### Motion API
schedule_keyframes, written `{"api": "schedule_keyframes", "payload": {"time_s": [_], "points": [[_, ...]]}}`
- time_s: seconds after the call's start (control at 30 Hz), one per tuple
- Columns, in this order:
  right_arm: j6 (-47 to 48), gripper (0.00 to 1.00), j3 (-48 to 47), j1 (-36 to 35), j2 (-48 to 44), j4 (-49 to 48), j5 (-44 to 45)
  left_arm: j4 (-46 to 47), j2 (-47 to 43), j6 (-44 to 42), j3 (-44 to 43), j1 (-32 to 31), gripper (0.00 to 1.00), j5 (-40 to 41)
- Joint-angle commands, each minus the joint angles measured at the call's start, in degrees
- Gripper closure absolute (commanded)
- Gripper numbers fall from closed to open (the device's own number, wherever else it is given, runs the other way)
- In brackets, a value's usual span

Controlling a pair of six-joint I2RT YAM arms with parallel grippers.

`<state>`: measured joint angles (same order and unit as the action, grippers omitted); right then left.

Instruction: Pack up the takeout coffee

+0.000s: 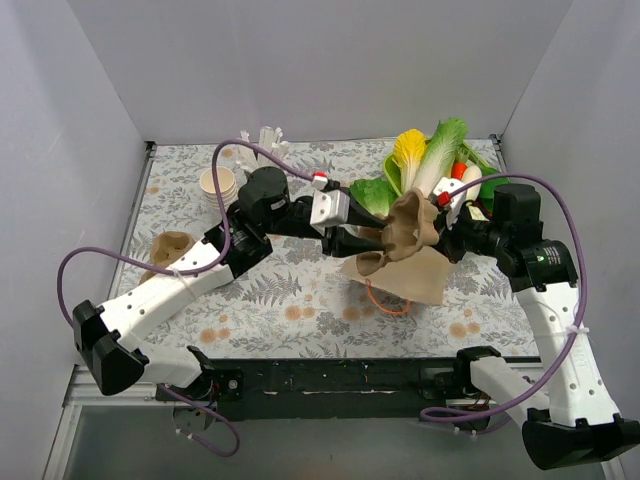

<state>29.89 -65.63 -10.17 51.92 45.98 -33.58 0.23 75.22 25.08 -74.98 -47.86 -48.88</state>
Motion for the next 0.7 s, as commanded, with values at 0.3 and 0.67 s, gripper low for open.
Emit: {"api": "schedule_keyframes", "payload": {"time_s": [0.3,0.67], "points": [[7.73,0.99,-6.53,-0.11,1.07,6.23,0.10,13.74,2.47,-12.33,4.83,-7.60,1.00,2.65],[8.08,0.99,-7.15,-0.11,1.43,5.88,-1.05,7.95,2.82,-22.70,9.06,-7.69,1.00,3.44]]}}
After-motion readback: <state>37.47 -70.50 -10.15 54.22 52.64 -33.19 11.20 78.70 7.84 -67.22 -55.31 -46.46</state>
